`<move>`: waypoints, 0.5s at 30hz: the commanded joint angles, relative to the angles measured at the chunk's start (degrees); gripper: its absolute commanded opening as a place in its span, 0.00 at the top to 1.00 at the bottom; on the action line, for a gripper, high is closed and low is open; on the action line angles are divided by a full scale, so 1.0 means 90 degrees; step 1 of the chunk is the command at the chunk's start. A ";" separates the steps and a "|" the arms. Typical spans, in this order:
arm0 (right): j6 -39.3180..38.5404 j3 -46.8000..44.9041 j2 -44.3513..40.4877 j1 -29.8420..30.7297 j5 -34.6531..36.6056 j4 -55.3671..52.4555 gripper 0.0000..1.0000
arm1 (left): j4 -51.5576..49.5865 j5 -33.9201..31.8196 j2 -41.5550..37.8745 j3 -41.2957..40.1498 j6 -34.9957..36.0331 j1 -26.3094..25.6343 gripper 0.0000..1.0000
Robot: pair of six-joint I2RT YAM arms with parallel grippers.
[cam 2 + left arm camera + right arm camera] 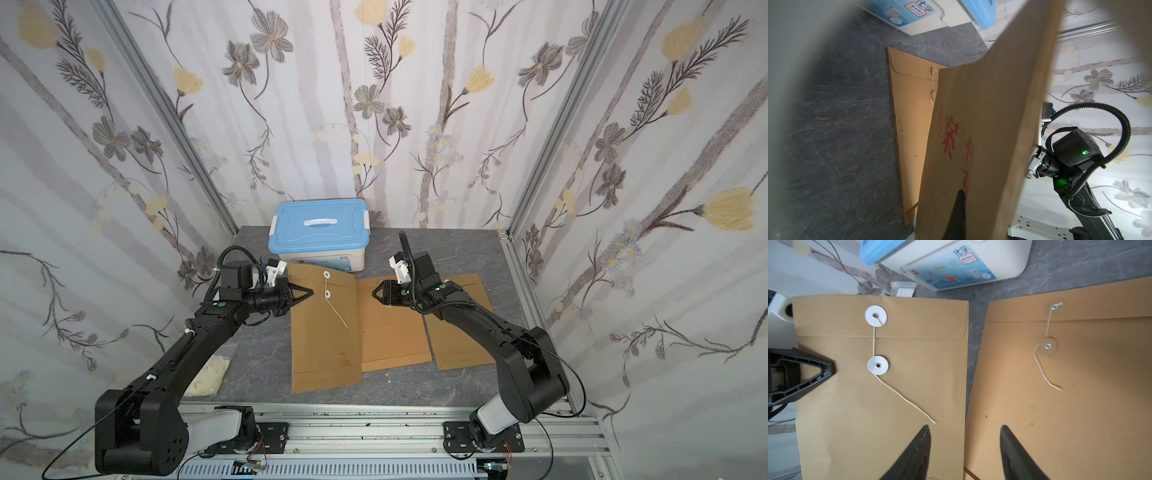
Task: Close the mouth of the file bag
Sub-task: Place the file bag at the center of the board.
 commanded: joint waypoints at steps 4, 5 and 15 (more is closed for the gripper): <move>0.0210 0.0343 0.0596 0.0657 0.0420 0.0526 0.45 | -0.2337 -0.0184 0.0578 0.0498 0.1485 0.0778 1.00; 0.0306 0.0405 0.0738 0.0783 0.0416 0.0623 0.44 | -0.2580 -0.0338 0.0745 0.0607 0.1650 0.0840 1.00; 0.0504 0.1508 0.2252 0.1470 0.0496 0.0509 0.40 | -0.3591 -0.2056 0.1618 0.1570 0.2193 0.1004 0.88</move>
